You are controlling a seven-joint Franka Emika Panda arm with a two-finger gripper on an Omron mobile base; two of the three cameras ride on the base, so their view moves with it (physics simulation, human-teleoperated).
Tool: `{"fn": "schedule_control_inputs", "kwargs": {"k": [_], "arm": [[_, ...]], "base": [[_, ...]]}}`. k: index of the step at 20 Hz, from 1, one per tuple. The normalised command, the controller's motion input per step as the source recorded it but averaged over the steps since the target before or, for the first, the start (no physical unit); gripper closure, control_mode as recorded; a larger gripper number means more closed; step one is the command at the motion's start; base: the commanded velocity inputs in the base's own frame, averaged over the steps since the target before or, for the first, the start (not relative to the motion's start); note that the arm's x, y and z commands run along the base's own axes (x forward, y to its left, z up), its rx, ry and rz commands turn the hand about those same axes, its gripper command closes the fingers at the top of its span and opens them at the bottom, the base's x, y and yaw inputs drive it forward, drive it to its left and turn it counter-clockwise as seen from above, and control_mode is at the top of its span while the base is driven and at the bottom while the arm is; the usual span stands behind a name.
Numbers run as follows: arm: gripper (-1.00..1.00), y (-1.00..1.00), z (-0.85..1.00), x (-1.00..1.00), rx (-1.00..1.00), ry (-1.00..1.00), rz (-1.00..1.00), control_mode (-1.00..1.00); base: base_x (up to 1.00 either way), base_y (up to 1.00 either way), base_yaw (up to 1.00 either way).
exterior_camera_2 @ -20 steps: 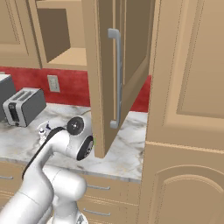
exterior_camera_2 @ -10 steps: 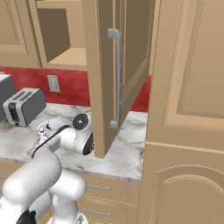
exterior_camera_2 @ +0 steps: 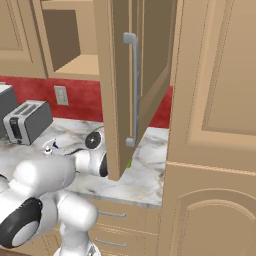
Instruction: Pick the spray and spray from the cabinet and place them on the counter.
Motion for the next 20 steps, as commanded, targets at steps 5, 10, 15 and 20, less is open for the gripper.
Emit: {"fn": "schedule_control_inputs", "kwargs": {"k": [5, 10, 15, 20], "arm": [[1.0, 0.0, -0.59, 0.09, -0.02, -0.1, -0.1, -1.0], [1.0, -0.03, -0.42, 0.01, 0.0, -0.04, -0.09, -1.0], [1.0, 0.0, -0.3, 0.0, 0.0, -0.04, -0.09, -1.0], [1.0, 0.0, -0.29, -0.13, 0.0, -0.05, -0.09, -1.0]], "base": [[0.0, 0.0, 0.0], [0.0, 0.0, 0.0], [0.0, 0.0, 0.0], [0.0, 0.0, 0.0]]}}
